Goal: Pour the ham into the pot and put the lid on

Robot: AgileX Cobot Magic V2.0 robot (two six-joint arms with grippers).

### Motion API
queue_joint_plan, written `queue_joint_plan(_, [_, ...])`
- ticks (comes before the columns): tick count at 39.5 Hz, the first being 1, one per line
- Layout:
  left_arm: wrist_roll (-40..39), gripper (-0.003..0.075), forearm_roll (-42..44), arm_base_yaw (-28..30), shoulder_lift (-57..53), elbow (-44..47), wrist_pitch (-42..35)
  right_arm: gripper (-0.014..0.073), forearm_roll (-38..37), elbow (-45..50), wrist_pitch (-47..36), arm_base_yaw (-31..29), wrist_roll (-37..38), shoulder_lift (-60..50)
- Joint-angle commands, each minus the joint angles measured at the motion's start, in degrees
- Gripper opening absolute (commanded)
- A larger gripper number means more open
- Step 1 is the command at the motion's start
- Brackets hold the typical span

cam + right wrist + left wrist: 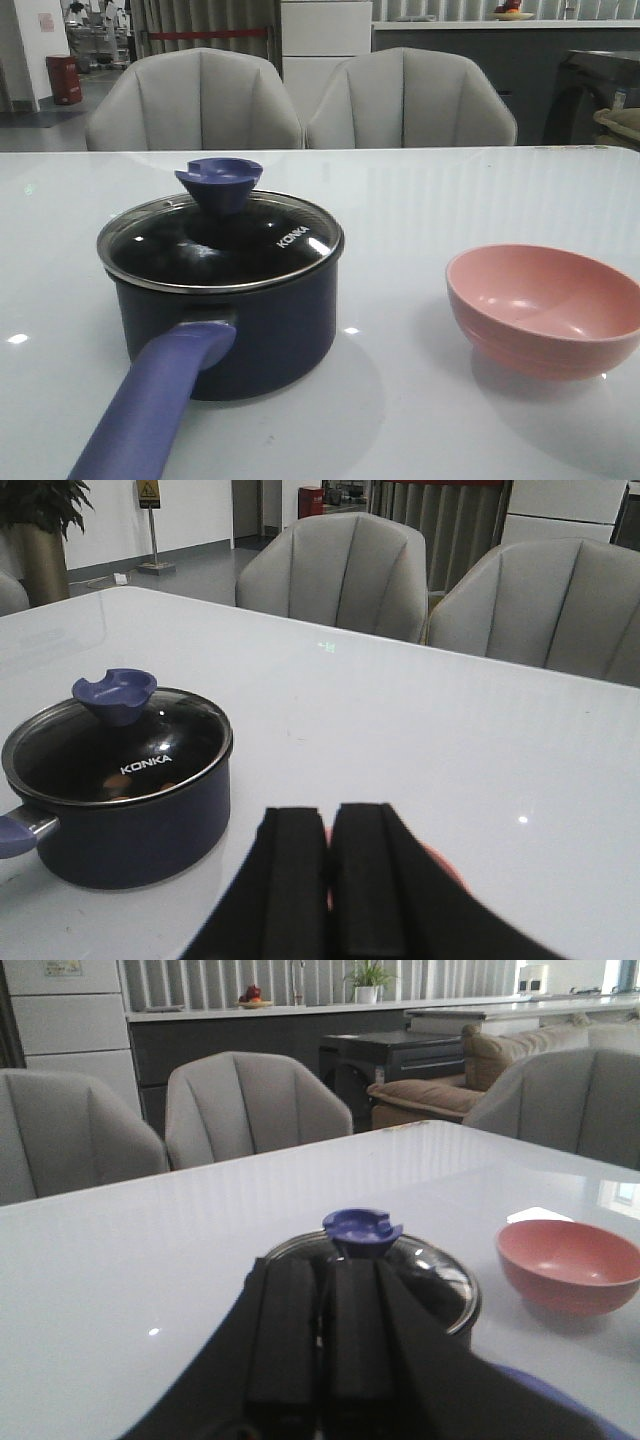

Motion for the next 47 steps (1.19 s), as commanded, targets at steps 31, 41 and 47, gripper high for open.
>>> queue_joint_plan(31, [0.19, 0.0113, -2.86, 26.09, -1.46, 9.40, -18.27, 0.0149, 0.22, -1.53, -4.66, 0.01, -0.45, 0.27])
queue_joint_plan(41, [0.19, 0.0113, -2.86, 25.98, -1.46, 9.40, -18.27, 0.0149, 0.22, -1.53, -4.66, 0.01, -0.45, 0.27])
queue_joint_plan(47, [0.19, 0.0113, -2.86, 25.98, -1.46, 9.40, -18.27, 0.0149, 0.22, -1.53, -4.66, 0.01, -0.45, 0.27])
